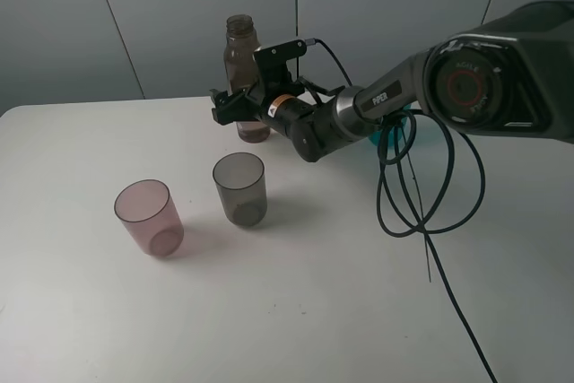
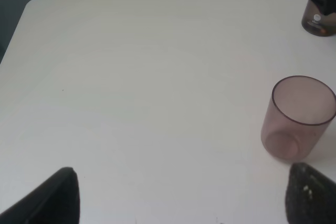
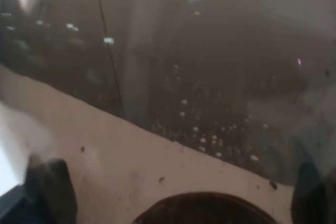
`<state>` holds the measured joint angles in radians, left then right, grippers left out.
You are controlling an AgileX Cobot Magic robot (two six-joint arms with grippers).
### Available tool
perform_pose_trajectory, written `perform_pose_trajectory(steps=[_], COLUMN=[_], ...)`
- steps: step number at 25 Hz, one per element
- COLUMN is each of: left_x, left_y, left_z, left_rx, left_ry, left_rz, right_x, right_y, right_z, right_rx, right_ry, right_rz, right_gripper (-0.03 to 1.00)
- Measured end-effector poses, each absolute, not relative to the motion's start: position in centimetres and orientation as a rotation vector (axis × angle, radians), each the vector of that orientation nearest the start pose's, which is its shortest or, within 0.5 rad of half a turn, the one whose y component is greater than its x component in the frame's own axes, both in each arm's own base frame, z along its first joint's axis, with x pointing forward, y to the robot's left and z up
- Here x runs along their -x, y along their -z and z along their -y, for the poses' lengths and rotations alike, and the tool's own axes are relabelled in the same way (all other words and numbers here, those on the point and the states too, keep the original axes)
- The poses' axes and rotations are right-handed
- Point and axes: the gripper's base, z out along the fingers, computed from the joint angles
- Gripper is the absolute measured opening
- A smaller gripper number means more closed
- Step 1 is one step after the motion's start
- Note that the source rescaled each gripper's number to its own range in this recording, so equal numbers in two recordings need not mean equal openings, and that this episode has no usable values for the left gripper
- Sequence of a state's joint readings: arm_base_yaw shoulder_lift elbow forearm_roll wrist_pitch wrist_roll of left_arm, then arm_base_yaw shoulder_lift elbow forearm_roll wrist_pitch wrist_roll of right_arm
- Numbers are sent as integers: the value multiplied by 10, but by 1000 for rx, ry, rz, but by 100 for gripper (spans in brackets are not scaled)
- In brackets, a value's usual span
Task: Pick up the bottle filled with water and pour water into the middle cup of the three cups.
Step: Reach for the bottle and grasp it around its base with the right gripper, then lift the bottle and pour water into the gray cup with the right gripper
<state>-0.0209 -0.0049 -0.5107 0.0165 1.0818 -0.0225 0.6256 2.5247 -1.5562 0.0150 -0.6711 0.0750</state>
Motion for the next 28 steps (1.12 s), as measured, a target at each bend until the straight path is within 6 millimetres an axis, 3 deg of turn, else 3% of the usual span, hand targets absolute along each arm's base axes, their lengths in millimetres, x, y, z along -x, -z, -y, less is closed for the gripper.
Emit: perform_pose_trajectory(steps=[6,7,8,10,21,28], left_x=[8,8,8,8,8,8], left_y=[-279,-279,-279,-279,-279,-279], left_z=[-1,-1,-1,-1,-1,-1], left_rx=[3,3,3,3,3,3], left_ry=[7,7,7,7,7,7], left_rz=[-2050,-2050,-2050,-2050,-2050,-2050], right_x=[-421,-421,-421,-422,-422,-418], right_y=[-58,-59,-59,-59,-61,-93], right_z=[-303,-303,-303,-302,-302,-302], right_rx=[469,468,467,465,488,643], right_ry=[-507,-508,-509,-504,-499,-410], right_rz=[-1724,-1721,-1719,-1716,-1714,-1631], right_gripper=[98,89,68,2,1,1])
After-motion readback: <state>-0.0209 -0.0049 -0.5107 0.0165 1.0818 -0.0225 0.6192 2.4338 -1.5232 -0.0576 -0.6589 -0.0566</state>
